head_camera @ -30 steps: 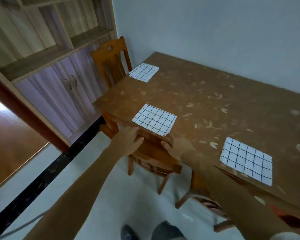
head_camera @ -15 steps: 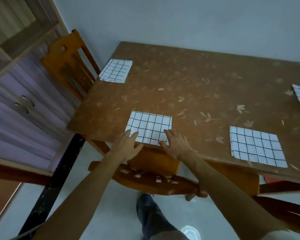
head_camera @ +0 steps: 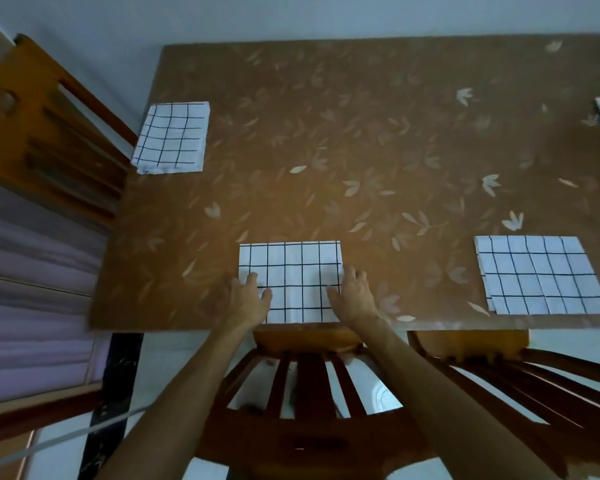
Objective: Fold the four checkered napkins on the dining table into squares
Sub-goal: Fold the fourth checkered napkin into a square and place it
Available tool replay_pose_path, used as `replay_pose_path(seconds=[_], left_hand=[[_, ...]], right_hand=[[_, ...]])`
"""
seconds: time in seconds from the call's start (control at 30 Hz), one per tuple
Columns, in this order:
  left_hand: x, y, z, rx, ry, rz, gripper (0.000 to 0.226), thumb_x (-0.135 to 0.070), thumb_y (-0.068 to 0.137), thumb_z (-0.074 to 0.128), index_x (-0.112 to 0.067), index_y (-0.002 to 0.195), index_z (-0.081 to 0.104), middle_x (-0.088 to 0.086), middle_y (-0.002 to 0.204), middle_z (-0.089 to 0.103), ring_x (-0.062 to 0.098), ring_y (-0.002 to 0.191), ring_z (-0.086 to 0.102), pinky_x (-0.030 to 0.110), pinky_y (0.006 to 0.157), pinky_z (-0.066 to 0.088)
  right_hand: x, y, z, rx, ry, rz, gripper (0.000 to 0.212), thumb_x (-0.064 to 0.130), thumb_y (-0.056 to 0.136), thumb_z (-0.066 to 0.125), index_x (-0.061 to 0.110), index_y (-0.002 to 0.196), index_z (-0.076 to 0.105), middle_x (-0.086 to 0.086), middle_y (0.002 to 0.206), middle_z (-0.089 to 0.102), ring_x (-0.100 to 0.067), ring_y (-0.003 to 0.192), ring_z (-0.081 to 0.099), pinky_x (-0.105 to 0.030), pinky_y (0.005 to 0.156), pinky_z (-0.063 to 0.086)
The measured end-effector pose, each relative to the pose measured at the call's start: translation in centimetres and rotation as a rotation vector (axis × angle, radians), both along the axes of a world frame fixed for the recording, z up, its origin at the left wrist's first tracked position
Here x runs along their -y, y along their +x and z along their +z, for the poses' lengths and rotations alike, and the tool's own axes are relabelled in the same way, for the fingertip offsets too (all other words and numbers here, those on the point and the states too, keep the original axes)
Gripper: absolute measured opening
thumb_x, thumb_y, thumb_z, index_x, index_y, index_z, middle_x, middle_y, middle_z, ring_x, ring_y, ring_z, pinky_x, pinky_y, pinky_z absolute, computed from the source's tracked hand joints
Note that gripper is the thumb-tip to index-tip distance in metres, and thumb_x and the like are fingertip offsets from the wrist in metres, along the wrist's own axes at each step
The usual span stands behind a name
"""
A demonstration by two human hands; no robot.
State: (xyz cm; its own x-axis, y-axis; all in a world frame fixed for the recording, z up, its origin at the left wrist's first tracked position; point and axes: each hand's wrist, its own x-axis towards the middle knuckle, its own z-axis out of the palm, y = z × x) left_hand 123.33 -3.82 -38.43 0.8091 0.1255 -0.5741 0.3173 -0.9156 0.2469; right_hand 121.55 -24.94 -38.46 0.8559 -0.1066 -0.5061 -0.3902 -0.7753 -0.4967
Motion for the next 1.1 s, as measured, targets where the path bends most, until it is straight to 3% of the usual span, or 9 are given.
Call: replay_pose_path(seconds=[0.1, 0.23, 0.4, 0.57, 0.83, 1.1], left_hand=[[-0.3, 1.2, -0.2, 0.049, 0.008, 0.007, 0.05, -0.04, 0.1, 0.045, -0.018, 0.144, 0.041, 0.019, 0.138, 0.04, 0.037, 0.119, 0.05, 0.043, 0.093, 0.044], [-1.0, 2.7, -0.5, 0.126, -0.041, -0.025, 0.033, -0.032, 0.099, 0.047, -0.009, 0.122, 0.053, 0.016, 0.125, 0.049, 0.032, 0.106, 0.055, 0.036, 0.078, 0.042], [-1.4, 4.3, -0.8, 0.158, -0.106, -0.085, 0.033, -0.029, 0.098, 0.05, -0.005, 0.121, 0.054, 0.015, 0.124, 0.053, 0.031, 0.11, 0.054, 0.04, 0.085, 0.047], [-2.0, 4.6, -1.0, 0.171, -0.103, -0.134, 0.03, -0.028, 0.097, 0.05, -0.004, 0.116, 0.055, 0.015, 0.119, 0.056, 0.028, 0.099, 0.057, 0.04, 0.079, 0.05], [-3.0, 4.1, -0.2, 0.097, -0.159, -0.124, 0.048, -0.032, 0.097, 0.052, -0.009, 0.139, 0.046, 0.013, 0.135, 0.052, 0.029, 0.118, 0.054, 0.041, 0.095, 0.048], [-2.6, 2.9, -0.1, 0.133, -0.137, -0.144, 0.044, -0.03, 0.098, 0.051, -0.006, 0.135, 0.046, 0.017, 0.129, 0.053, 0.032, 0.113, 0.054, 0.043, 0.092, 0.048]], right_hand=[[-0.4, 1.1, -0.3, 0.013, 0.021, -0.079, 0.052, 0.022, 0.098, 0.052, 0.004, 0.141, 0.03, -0.018, 0.132, 0.041, -0.033, 0.115, 0.051, -0.04, 0.092, 0.046], [-1.0, 2.3, -0.4, 0.034, 0.026, -0.16, 0.048, 0.013, 0.097, 0.052, 0.004, 0.141, 0.034, -0.019, 0.133, 0.044, -0.033, 0.114, 0.053, -0.037, 0.094, 0.044], [-1.1, 3.7, -0.3, 0.044, 0.008, -0.199, 0.048, 0.008, 0.096, 0.051, 0.004, 0.141, 0.036, -0.019, 0.133, 0.044, -0.033, 0.114, 0.053, -0.037, 0.094, 0.045], [-0.9, 4.1, -0.7, 0.041, -0.053, -0.172, 0.048, 0.014, 0.095, 0.054, 0.004, 0.139, 0.038, -0.017, 0.131, 0.046, -0.031, 0.116, 0.05, -0.04, 0.098, 0.044], [-1.4, 3.6, -0.5, 0.026, -0.125, -0.1, 0.044, 0.011, 0.093, 0.052, 0.001, 0.134, 0.04, -0.019, 0.126, 0.048, -0.031, 0.113, 0.049, -0.039, 0.098, 0.044], [-0.9, 2.6, -0.4, 0.033, -0.14, -0.012, 0.051, 0.016, 0.094, 0.052, 0.002, 0.141, 0.036, -0.018, 0.13, 0.045, -0.032, 0.116, 0.046, -0.04, 0.1, 0.04]])
